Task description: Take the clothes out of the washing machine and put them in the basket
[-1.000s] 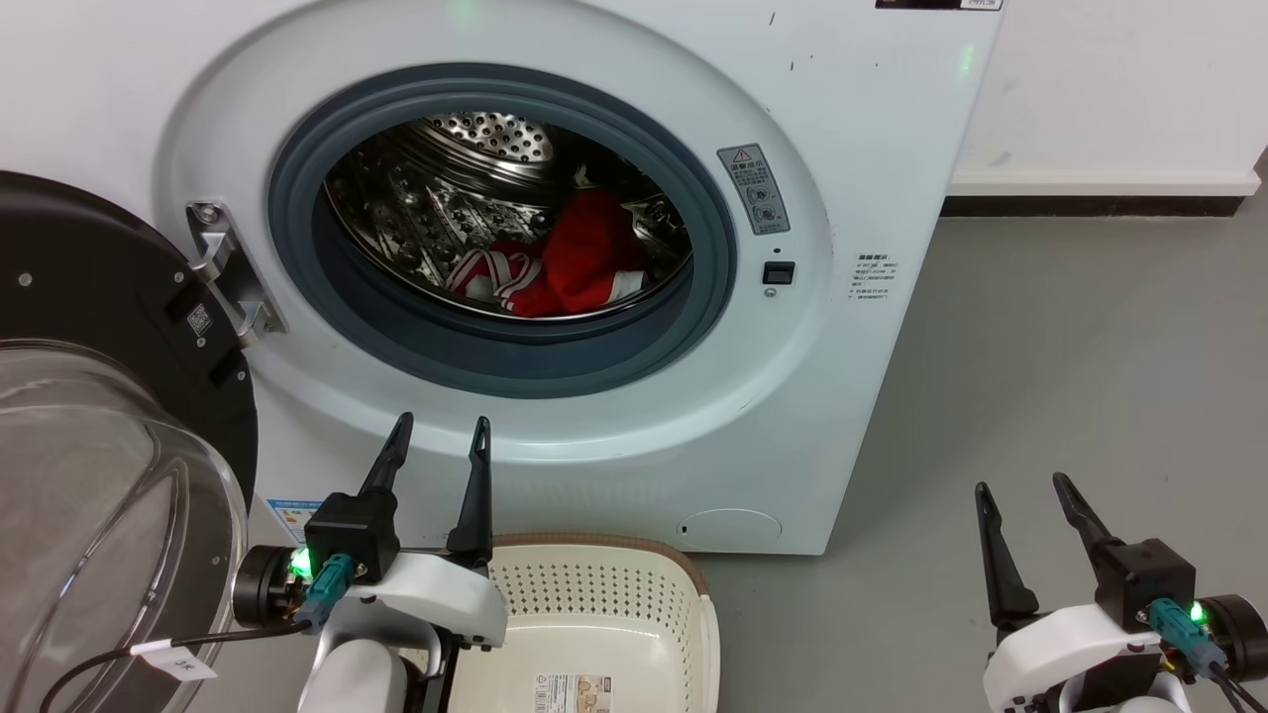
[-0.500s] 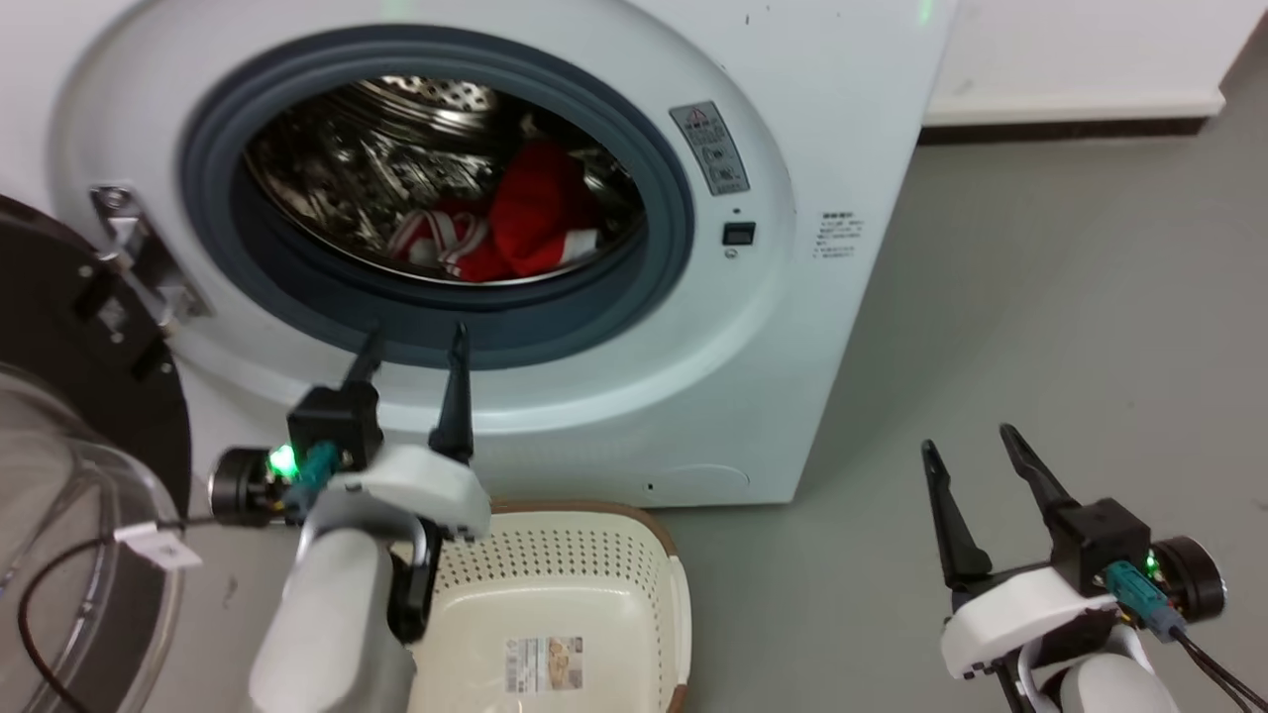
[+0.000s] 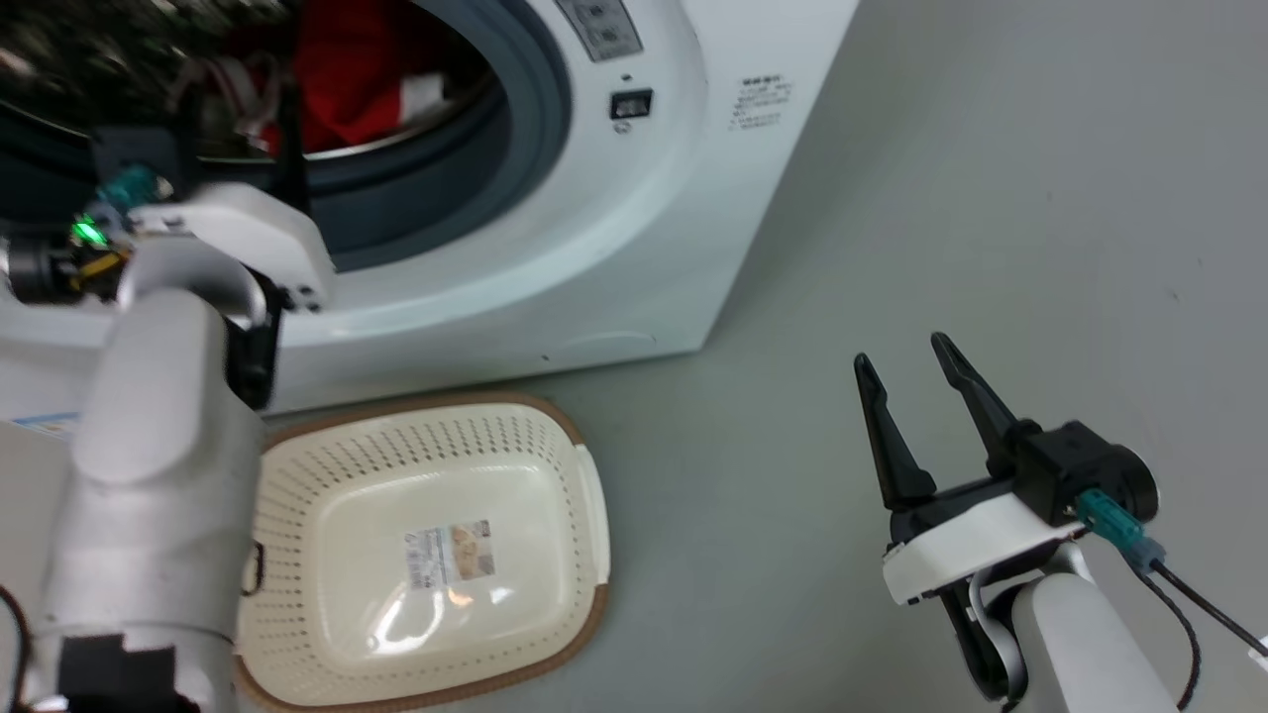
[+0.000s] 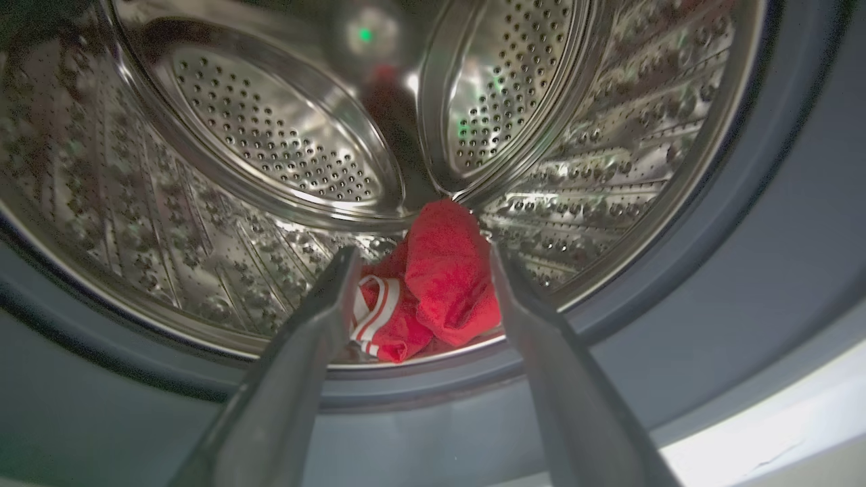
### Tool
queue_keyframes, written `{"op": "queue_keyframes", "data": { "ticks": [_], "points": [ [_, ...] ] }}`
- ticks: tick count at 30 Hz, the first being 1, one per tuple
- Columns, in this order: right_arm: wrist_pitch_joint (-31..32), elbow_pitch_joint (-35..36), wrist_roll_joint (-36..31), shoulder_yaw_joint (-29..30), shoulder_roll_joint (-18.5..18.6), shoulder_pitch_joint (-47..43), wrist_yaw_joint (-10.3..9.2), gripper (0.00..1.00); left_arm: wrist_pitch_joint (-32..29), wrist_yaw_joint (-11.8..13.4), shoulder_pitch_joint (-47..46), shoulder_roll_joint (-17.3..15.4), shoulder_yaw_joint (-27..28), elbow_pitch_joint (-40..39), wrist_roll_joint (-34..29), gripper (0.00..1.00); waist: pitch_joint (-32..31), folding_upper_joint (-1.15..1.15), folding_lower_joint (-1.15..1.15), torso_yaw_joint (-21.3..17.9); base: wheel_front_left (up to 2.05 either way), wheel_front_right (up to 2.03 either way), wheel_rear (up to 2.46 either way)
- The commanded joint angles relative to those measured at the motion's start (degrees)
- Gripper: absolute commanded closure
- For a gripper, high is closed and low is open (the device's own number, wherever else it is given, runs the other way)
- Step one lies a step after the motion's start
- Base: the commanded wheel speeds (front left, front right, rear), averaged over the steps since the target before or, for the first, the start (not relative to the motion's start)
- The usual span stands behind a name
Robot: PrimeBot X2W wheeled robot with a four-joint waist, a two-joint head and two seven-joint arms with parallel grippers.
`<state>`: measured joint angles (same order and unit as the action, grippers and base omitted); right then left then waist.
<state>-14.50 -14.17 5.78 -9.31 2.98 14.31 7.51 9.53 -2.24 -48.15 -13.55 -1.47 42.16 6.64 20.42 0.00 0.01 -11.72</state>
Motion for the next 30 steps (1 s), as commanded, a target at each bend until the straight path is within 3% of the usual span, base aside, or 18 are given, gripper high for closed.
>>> {"op": "queue_keyframes", "data": {
  "ticks": [1,3,7,20,21,22,23,24,25,30],
  "points": [
    [-0.36,-0.17,0.94,-0.57,-0.19,1.47,-0.04,0.0,-0.79,-0.16,-1.86,-1.1,0.31,1.1,-0.19,0.0,5.87,0.0,-0.01,-4.73,0.0,0.0,0.0],
    [-0.68,-0.41,3.61,-3.01,-0.2,3.66,-0.04,0.0,-4.12,-0.89,-8.43,-4.12,0.48,5.27,-0.15,0.0,10.14,0.0,-0.01,-7.46,0.0,0.0,0.0],
    [-0.69,1.21,5.99,-5.37,-0.2,4.97,-0.04,0.0,-8.02,-2.25,-14.32,-6.77,-0.37,8.74,-0.25,0.0,13.15,0.0,-0.01,-9.54,0.0,0.0,0.0],
    [-0.7,3.01,10.19,-10.98,-0.18,5.79,-0.04,0.0,-29.39,-4.1,-29.69,-12.59,-1.63,19.01,1.19,0.0,18.03,0.0,-0.01,-13.26,0.0,0.0,0.0],
    [-0.7,3.06,10.41,-11.19,-0.18,5.77,-0.04,0.0,-31.33,-3.99,-30.42,-12.87,-1.63,19.62,1.24,0.14,18.14,0.0,-0.01,-13.39,0.0,0.0,0.0],
    [-0.7,3.02,10.66,-11.4,-0.18,5.77,-0.04,0.0,-33.34,-3.94,-30.97,-12.94,-1.5,20.34,1.6,0.48,18.22,0.0,-0.01,-13.51,0.0,0.0,0.0],
    [-0.71,3.04,10.86,-11.57,-0.18,5.84,-0.04,0.0,-34.9,-3.8,-31.66,-13.05,-1.5,20.61,1.67,0.62,18.33,0.0,-0.01,-13.62,0.0,0.0,0.0],
    [-0.71,3.11,11.36,-11.78,-0.18,5.9,-0.04,0.0,-36.26,-3.74,-32.39,-13.17,-1.65,20.69,1.62,0.94,18.45,0.0,-0.01,-13.69,0.0,0.0,0.0],
    [-0.71,3.19,11.55,-11.95,-0.18,5.99,-0.04,0.0,-37.6,-3.41,-32.8,-13.27,-1.71,20.87,1.69,1.0,18.54,0.0,-0.01,-13.74,0.0,0.0,0.0],
    [-0.71,3.07,12.02,-12.21,-0.18,6.31,-0.04,0.0,-40.65,-2.12,-32.79,-13.13,-1.92,20.19,2.21,1.0,18.43,0.0,-0.01,-13.62,0.0,0.0,0.0]
  ]
}}
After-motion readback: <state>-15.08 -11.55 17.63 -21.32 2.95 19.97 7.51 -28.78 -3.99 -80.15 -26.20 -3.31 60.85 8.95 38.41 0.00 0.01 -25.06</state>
